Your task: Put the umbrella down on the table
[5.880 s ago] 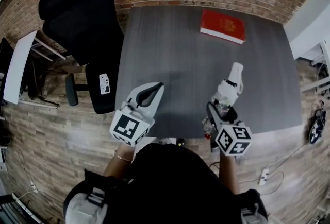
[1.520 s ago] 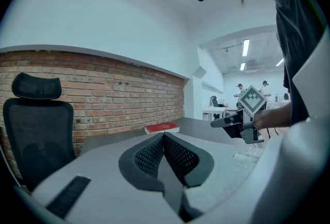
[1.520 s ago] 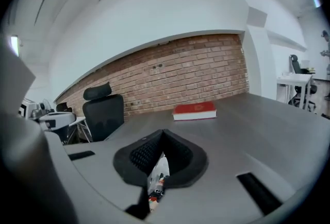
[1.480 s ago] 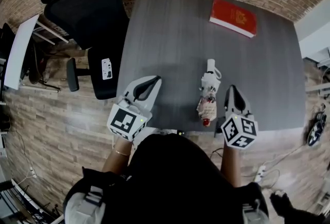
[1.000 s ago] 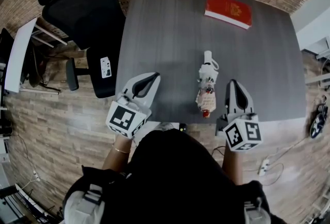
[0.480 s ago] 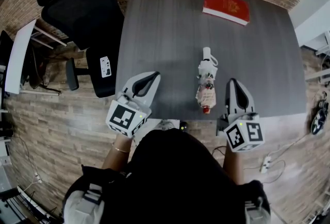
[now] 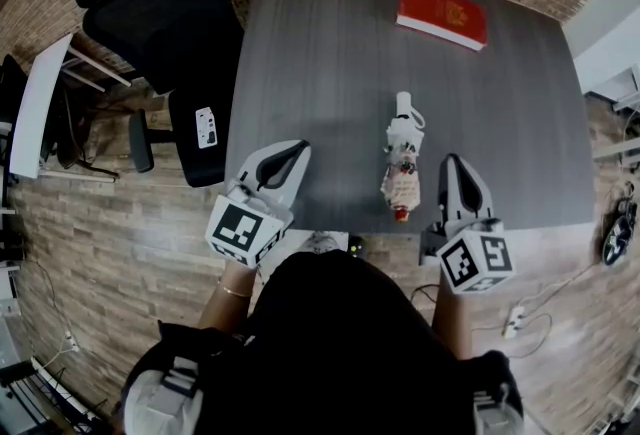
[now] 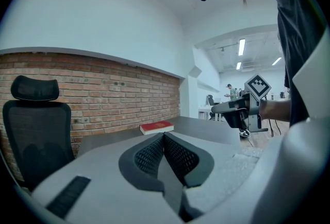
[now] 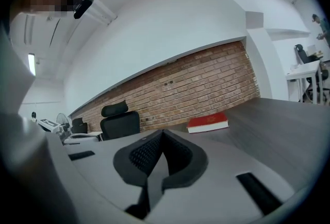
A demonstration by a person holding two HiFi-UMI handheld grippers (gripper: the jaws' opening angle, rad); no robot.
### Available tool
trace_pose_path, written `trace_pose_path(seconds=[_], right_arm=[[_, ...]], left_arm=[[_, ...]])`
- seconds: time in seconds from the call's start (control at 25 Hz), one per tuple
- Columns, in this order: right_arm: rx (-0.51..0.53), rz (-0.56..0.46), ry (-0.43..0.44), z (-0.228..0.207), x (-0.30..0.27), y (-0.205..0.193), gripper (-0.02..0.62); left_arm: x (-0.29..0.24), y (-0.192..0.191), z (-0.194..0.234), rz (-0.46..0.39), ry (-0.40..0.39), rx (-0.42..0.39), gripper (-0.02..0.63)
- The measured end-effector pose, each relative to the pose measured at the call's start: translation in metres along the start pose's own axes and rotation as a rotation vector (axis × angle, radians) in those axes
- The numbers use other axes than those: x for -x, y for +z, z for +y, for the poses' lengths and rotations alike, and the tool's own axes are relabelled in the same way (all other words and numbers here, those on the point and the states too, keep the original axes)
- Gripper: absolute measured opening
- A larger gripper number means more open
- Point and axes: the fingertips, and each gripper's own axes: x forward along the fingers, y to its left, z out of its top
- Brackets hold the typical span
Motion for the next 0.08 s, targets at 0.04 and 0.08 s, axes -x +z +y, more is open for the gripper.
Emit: trace_pose_path(seconds=[0.04, 0.08], right_arm=[[-0.004, 0.001, -0.001, -0.0001, -0.0004, -0.0001, -0.003], [-0.009, 0.002, -0.002, -0.0002, -0.0008, -0.0002, -0.003]], left_arm=[[0.0002, -0.0002, 0.0006, 0.001, 0.000, 0.000, -0.005], [0.0005, -0.0004, 0.0011, 0.002, 0.000, 0.001, -0.005]])
